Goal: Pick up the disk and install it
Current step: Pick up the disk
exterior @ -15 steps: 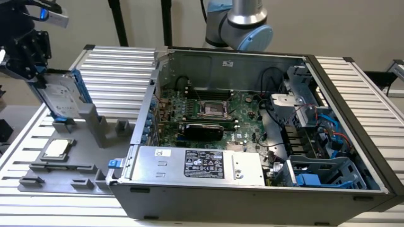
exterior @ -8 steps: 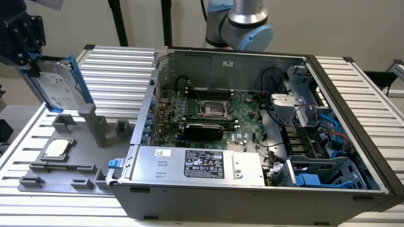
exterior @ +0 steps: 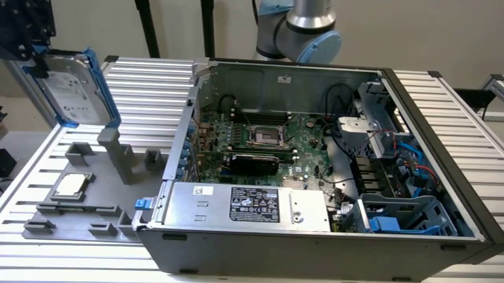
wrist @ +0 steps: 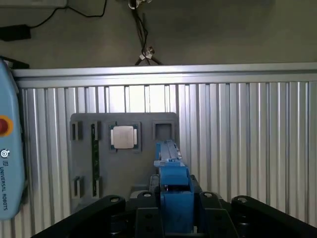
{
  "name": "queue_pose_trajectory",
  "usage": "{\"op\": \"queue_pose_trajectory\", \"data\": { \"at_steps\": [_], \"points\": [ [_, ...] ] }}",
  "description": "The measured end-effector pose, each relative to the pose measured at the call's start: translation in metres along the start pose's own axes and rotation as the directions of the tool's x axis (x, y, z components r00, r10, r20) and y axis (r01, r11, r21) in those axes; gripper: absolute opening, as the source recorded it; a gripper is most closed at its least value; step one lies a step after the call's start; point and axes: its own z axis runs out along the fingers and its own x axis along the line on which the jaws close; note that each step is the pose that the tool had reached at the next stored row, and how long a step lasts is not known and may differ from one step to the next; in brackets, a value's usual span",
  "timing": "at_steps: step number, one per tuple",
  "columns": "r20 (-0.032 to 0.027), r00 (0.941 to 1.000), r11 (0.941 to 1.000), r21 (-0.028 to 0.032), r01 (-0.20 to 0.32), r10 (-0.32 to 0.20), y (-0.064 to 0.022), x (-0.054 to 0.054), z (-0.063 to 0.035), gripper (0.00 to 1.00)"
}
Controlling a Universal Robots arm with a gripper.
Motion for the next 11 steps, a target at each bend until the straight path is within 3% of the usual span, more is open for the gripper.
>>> {"op": "queue_pose_trajectory", "data": {
  "at_steps": [6, 11],
  "points": [
    [0.0029, 1.0000, 1.0000, -0.0001, 0.002, -0.002, -0.0192, -0.001, -0.0278, 0.33],
    [0.0079, 1.0000, 1.0000, -0.0016, 0.004, -0.004, -0.0405, -0.002, -0.0513, 0.33]
  ]
}}
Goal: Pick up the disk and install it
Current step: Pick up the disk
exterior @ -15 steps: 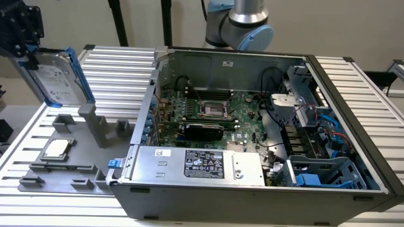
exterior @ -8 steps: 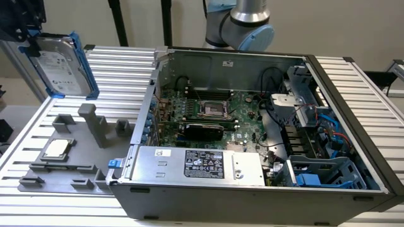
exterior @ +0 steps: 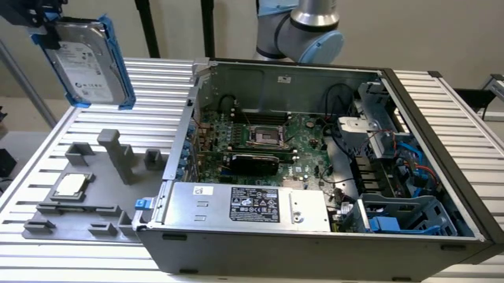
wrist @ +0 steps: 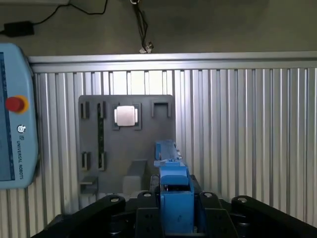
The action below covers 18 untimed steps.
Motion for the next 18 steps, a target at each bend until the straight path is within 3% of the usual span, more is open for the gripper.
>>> {"op": "queue_pose_trajectory", "data": {
  "at_steps": [7, 12, 18],
  "points": [
    [0.0076, 1.0000, 1.0000, -0.0032, 0.000, 0.000, -0.0311, -0.001, -0.0270, 0.33],
    [0.0127, 0.9999, 1.0000, -0.0041, 0.000, 0.000, -0.0533, -0.002, -0.0362, 0.33],
    [0.0231, 0.9997, 1.0000, -0.0047, 0.001, -0.001, -0.0805, -0.002, -0.0427, 0.33]
  ]
}}
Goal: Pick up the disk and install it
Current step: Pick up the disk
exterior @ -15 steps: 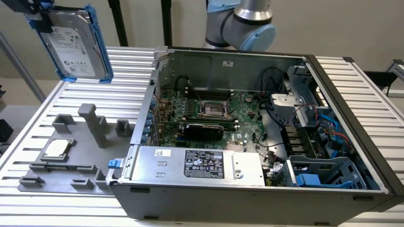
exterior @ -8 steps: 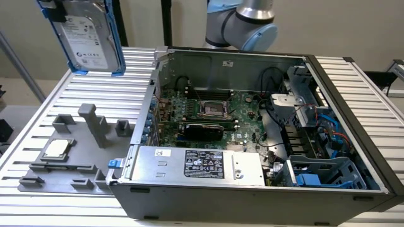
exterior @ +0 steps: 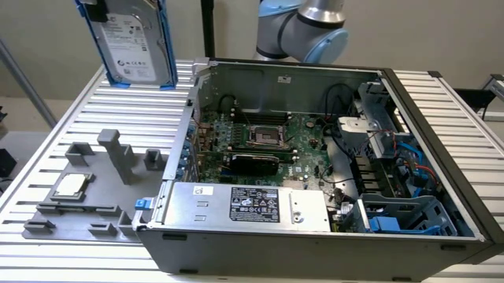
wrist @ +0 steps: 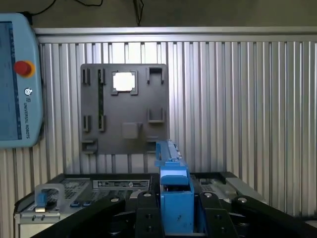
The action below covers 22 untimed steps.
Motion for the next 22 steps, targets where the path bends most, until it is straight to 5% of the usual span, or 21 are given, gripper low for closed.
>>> {"op": "queue_pose_trajectory", "data": {
  "at_steps": [9, 22],
  "points": [
    [0.0157, 0.9999, 1.0000, -0.0005, 0.001, -0.001, -0.0407, 0.000, -0.0072, 0.33],
    [0.0188, 0.9998, 1.0000, -0.0006, 0.001, -0.001, -0.1002, 0.012, -0.0103, 0.33]
  ]
}}
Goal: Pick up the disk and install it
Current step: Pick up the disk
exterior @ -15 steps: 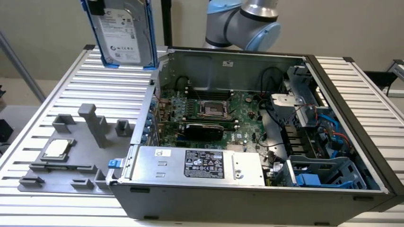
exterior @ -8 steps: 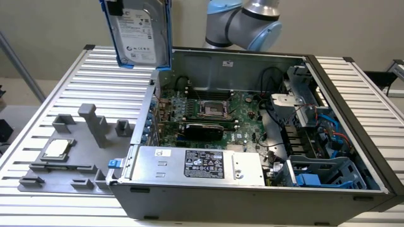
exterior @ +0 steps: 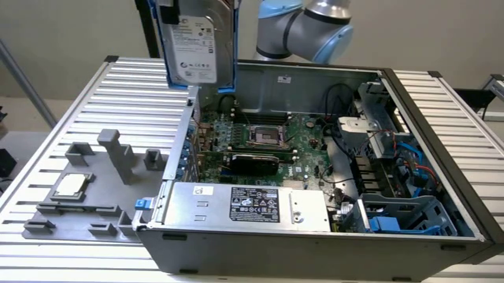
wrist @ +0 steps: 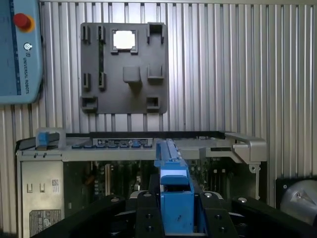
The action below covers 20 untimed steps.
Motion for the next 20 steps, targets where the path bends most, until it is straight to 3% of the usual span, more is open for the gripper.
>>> {"op": "queue_pose_trajectory", "data": {
  "at_steps": [20],
  "points": [
    [-0.0001, 1.0000, 1.0000, -0.0001, 0.000, 0.000, -0.0920, 0.030, -0.0052, 0.33]
  ]
}}
